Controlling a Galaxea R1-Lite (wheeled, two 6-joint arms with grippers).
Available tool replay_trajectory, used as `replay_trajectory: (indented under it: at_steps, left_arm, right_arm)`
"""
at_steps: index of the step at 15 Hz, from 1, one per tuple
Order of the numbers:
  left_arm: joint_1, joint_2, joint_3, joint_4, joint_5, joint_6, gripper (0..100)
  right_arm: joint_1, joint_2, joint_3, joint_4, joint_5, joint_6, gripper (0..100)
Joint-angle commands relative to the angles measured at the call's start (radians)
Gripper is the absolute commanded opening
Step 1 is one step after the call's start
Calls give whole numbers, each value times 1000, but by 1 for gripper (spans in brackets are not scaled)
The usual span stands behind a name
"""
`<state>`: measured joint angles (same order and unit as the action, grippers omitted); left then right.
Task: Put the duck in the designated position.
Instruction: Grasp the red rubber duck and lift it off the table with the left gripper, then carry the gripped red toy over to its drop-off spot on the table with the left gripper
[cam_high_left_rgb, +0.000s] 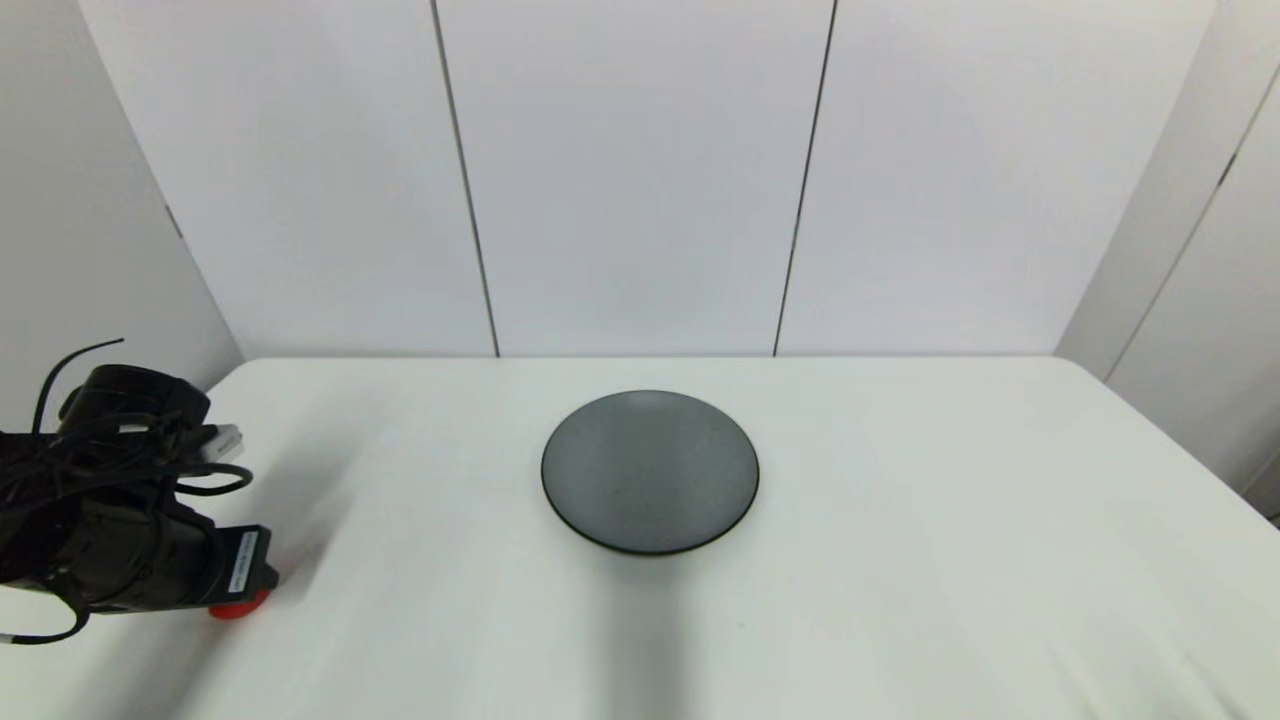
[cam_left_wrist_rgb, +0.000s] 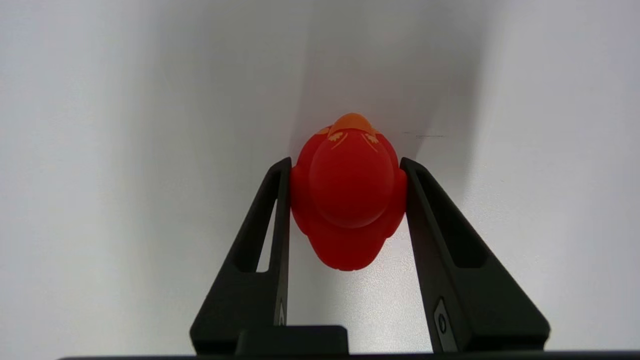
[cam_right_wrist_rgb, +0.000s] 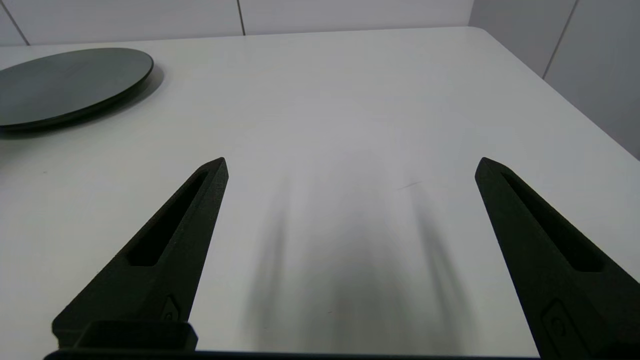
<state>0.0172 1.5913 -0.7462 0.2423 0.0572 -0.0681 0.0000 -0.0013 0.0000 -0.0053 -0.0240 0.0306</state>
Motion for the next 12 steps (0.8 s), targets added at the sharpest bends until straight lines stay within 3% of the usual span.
replay_trajectory:
  at_steps: [1,7,12]
  left_arm:
    - [-63,-50,-12,-18,0,-2,0]
    - [-290,59,-165,-67,1,-95,0]
    - [-336,197,-237,-184,3,-104,0]
  right_arm:
    - [0,1,0,-1,-1,0,100]
    - [0,1,0,-1,-2,0,100]
    - [0,1,0,-1,-1,0,100]
